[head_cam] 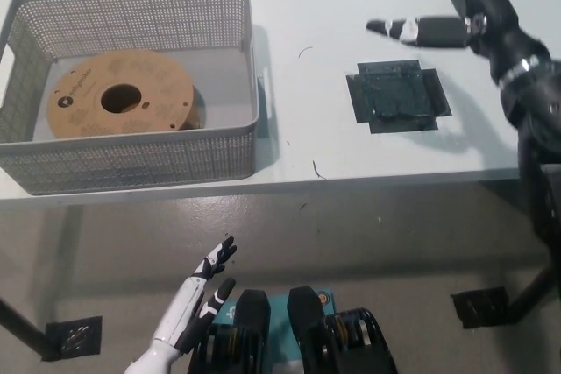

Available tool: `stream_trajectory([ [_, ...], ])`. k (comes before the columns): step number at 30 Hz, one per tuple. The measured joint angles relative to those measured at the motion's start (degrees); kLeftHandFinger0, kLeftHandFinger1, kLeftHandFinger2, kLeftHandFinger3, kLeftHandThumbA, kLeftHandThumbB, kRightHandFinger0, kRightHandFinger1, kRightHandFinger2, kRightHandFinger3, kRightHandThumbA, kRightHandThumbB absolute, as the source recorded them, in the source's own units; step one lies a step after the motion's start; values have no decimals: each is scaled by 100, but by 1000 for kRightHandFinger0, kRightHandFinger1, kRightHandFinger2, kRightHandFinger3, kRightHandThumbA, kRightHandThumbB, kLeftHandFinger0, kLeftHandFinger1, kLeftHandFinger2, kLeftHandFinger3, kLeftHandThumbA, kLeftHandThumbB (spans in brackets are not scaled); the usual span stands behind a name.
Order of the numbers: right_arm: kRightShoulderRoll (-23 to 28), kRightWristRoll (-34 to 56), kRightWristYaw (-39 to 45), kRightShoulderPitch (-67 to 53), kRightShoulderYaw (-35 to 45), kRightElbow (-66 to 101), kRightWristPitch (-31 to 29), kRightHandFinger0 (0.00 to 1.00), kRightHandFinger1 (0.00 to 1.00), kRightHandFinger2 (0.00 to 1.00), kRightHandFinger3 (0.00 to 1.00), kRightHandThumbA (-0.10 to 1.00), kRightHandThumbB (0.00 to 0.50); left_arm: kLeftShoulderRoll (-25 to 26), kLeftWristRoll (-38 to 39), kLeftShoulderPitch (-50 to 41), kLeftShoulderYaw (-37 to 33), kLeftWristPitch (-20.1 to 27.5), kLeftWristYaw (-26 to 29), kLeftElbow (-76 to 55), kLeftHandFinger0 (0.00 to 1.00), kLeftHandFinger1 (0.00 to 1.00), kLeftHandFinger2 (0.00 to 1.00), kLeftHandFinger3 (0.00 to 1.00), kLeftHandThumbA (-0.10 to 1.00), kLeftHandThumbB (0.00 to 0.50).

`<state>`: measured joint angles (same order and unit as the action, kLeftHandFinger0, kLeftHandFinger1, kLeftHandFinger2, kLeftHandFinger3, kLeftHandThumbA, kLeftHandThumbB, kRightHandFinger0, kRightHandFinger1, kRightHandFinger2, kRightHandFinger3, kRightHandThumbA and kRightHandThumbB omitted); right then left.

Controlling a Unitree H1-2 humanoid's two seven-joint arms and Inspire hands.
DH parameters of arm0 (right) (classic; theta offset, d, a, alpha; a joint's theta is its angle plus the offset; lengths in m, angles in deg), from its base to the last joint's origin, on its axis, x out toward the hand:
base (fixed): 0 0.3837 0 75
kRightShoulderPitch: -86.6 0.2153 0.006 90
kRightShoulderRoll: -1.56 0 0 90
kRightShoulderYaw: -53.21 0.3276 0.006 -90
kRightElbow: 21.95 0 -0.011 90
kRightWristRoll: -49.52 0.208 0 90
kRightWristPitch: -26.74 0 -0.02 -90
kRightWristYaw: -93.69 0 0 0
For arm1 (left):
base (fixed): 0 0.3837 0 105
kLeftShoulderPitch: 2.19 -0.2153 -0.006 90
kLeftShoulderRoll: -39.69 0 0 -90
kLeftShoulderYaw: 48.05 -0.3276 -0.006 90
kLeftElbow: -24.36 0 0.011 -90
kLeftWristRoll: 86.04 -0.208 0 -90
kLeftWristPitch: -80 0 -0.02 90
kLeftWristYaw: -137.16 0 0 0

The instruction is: Use the right hand to pick up a 3d printing filament and place it into a container on the left side

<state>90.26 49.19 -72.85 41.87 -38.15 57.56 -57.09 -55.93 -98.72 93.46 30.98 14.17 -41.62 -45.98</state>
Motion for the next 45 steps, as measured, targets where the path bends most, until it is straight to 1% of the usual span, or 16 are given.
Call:
stream_trajectory([
  [4, -79, -1, -1, -402, -45, 688, 95, 1000, 1000, 1000, 1000, 1000, 432, -2, 0, -1, -1, -1, 0, 11, 1000, 1000, 1000, 1000, 1000, 250],
  [7, -152, -3, -2, -669, -99, 1226, 132, 1000, 1000, 1000, 1000, 1000, 463, -9, 0, -2, -3, -1, 0, 25, 1000, 1000, 1000, 1000, 1000, 248],
  [10, -217, -4, -2, -993, -167, 1762, 169, 1000, 1000, 1000, 1000, 1000, 430, -14, 0, -4, -5, -1, 0, 51, 1000, 1000, 1000, 1000, 1000, 253],
  [14, -310, -4, -2, -1412, -264, 2489, 187, 1000, 1000, 1000, 1000, 1000, 444, -23, 0, -4, -6, -1, 1, 82, 1000, 1000, 1000, 1000, 1000, 251],
  [17, -359, -6, -2, -1804, -356, 3060, 195, 1000, 1000, 1000, 1000, 1000, 382, -32, 1, -5, -9, -1, 1, 93, 1000, 1000, 1000, 1000, 1000, 251],
  [21, -418, -3, -4, -2399, -459, 3902, 178, 1000, 1000, 1000, 1000, 1000, 373, -53, 1, -5, -14, 0, 3, 95, 1000, 1000, 1000, 1000, 1000, 248],
  [22, -435, 0, -4, -2582, -472, 4108, 155, 1000, 1000, 1000, 1000, 1000, 339, -63, 1, -5, -15, 1, 4, 94, 1000, 1000, 1000, 1000, 1000, 247],
  [23, -467, 4, -7, -2772, -484, 4341, 112, 1000, 1000, 1000, 1000, 1000, 360, -74, 2, -5, -18, 2, 6, 93, 1000, 1000, 1000, 1000, 1000, 245],
  [26, -571, 23, -18, -3332, -499, 4799, -180, 1000, 1000, 1000, 1000, 1000, 359, -110, 5, -4, -29, 10, 10, 87, 1000, 1000, 1000, 1000, 1000, 238],
  [29, -635, 23, -25, -3792, -496, 4771, -447, 1000, 1000, 1000, 1000, 1000, 366, -124, 6, -4, -37, 12, 9, 85, 1000, 1000, 1000, 1000, 1000, 232],
  [30, -661, 18, -31, -3929, -492, 4723, -555, 1000, 1000, 1000, 1000, 1000, 340, -125, 7, -4, -38, 12, 9, 85, 1000, 1000, 1000, 1000, 1000, 230],
  [32, -713, 3, -44, -4116, -487, 4535, -739, 1000, 1000, 1000, 1000, 1000, 336, -127, 7, -4, -40, 12, 9, 85, 1000, 1000, 1000, 1000, 1000, 229],
  [36, -833, -22, -120, -4383, -448, 3924, -1118, 1000, 1000, 1000, 1000, 1000, 357, -127, 9, -4, -43, 18, 9, 76, 1000, 1000, 1000, 1000, 1000, 233],
  [40, -978, -75, -245, -4589, -379, 3106, -1476, 1000, 1000, 1000, 1000, 1000, 239, -126, 12, -3, -44, 27, 10, 61, 1000, 1000, 1000, 1000, 1000, 239],
  [43, -982, -106, -299, -4617, -336, 2523, -1712, 1000, 1000, 1000, 1000, 1000, 222, -126, 16, -3, -48, 28, 10, 53, 1000, 1000, 1000, 1000, 1000, 240],
  [45, -982, -131, -343, -4600, -310, 2096, -1884, 1000, 1000, 1000, 1000, 1000, 232, -126, 16, -4, -51, 28, 10, 49, 1000, 1000, 1000, 1000, 1000, 221],
])
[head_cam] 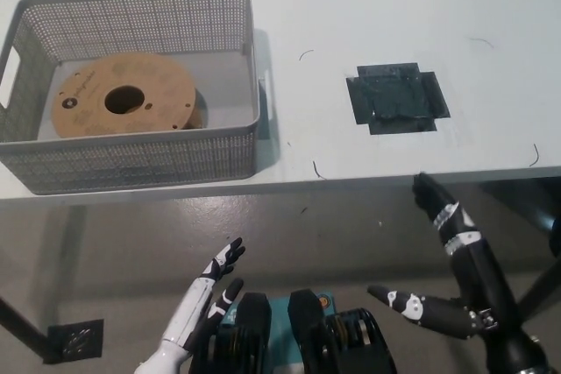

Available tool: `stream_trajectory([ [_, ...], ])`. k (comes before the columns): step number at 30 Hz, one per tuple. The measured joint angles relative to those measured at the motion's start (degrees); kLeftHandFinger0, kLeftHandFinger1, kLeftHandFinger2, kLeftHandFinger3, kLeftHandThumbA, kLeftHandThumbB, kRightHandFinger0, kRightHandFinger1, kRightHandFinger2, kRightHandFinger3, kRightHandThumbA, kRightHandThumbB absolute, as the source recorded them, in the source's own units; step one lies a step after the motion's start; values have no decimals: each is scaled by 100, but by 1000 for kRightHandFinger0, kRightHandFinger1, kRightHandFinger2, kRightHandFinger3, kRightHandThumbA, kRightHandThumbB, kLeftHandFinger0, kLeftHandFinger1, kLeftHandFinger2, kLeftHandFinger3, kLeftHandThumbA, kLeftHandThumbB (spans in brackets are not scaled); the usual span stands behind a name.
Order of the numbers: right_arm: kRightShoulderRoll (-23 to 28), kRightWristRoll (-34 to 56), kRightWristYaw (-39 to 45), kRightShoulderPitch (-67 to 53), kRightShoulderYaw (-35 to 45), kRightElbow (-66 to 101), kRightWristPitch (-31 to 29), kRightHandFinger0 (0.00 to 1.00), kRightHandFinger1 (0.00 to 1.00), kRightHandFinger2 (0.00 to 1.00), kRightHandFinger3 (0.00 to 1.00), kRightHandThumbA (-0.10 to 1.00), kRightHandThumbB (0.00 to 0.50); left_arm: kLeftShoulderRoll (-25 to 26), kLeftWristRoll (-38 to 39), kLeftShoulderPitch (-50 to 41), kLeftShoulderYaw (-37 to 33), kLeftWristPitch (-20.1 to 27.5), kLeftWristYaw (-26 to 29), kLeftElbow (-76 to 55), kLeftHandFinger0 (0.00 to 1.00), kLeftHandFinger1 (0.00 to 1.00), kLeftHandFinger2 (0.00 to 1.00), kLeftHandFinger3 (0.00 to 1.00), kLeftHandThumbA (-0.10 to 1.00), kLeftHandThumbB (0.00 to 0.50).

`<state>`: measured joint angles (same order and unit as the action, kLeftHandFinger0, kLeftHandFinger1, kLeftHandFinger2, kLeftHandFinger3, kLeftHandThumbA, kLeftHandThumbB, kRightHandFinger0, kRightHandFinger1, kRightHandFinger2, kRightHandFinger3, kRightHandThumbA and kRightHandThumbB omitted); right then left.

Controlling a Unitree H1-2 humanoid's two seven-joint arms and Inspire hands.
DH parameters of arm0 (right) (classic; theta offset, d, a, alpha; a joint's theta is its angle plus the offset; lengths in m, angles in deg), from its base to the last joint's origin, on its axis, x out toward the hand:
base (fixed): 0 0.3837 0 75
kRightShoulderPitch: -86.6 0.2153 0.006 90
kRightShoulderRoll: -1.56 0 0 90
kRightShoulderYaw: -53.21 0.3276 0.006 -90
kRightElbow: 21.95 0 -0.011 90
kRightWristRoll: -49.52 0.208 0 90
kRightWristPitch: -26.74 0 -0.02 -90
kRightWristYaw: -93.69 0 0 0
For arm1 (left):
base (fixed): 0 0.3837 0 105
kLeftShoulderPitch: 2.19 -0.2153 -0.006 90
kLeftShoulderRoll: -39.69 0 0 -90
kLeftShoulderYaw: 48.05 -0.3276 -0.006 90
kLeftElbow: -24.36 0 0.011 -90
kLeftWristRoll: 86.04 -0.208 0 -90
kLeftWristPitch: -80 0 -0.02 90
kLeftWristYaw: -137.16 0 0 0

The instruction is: Use the right hand to pick up a 3d printing filament and place it into a container on the left side

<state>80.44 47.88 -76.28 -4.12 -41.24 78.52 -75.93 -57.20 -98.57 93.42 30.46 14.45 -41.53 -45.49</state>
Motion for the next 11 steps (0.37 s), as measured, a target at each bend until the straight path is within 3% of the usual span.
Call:
stream_trajectory([
  [8, -7, -146, -185, 77, 14, -1415, -537, 1000, 1000, 1000, 1000, 1000, 187, 1, 13, -2, -2, 2, 1, -23, 1000, 1000, 1000, 1000, 1000, 201],
  [11, -11, -199, -241, 145, 10, -1814, -663, 1000, 1000, 1000, 1000, 1000, 206, 0, 23, -2, -2, 2, 1, -23, 1000, 1000, 1000, 1000, 1000, 207],
])
